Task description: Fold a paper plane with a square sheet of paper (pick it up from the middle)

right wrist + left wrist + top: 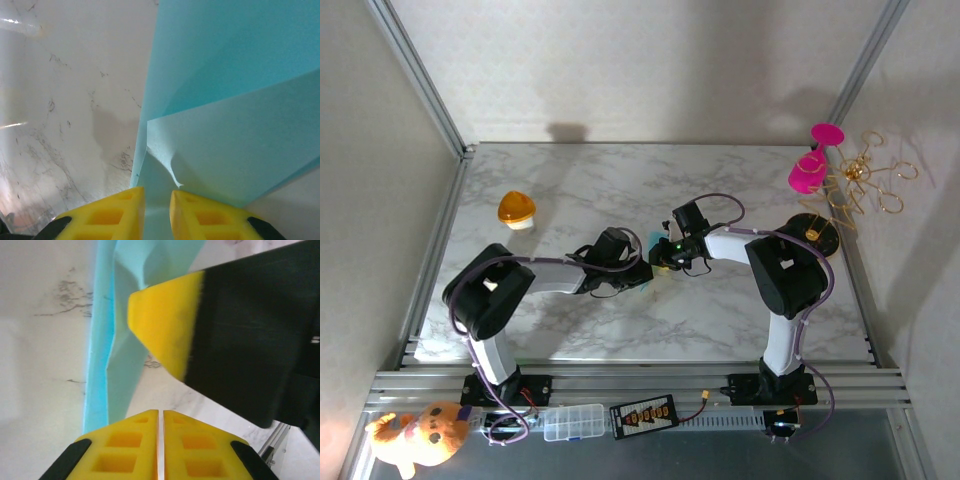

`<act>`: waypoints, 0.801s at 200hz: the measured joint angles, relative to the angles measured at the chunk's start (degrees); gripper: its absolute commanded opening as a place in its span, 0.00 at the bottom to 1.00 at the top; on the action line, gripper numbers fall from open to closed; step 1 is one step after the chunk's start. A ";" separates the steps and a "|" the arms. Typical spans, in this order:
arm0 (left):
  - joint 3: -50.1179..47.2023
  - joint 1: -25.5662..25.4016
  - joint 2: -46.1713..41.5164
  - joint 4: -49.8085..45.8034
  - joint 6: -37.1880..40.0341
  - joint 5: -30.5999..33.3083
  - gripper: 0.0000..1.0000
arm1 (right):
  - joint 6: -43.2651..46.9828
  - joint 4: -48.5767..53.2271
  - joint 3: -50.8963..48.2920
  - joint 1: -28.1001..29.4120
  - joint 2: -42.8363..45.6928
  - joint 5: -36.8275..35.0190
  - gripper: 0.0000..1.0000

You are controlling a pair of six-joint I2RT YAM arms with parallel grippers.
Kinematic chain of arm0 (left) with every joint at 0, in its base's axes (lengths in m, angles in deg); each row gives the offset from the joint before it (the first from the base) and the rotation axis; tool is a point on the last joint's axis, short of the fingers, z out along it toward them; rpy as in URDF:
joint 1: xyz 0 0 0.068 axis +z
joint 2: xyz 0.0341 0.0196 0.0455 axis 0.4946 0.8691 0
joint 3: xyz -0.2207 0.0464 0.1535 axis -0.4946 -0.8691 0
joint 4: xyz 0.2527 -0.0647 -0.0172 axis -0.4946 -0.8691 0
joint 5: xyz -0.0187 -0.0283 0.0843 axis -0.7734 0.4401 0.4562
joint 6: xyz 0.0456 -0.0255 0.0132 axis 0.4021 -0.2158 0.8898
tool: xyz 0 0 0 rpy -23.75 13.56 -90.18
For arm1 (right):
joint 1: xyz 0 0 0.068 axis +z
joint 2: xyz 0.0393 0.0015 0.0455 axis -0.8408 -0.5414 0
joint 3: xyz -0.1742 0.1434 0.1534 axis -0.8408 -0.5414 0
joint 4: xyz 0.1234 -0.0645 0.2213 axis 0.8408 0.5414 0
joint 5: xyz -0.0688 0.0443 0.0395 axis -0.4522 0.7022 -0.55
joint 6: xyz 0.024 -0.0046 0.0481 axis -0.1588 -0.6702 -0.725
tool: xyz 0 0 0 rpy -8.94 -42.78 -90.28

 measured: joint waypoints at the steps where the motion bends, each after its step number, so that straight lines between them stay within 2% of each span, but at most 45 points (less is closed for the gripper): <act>1: 0.00 0.00 0.07 0.00 0.00 0.02 0.10 | 0.00 0.00 0.00 0.00 0.00 0.00 0.24; 160: -1.01 0.07 1.18 -0.46 0.04 1.75 0.07 | 0.00 0.85 0.57 0.00 -0.22 -0.17 0.24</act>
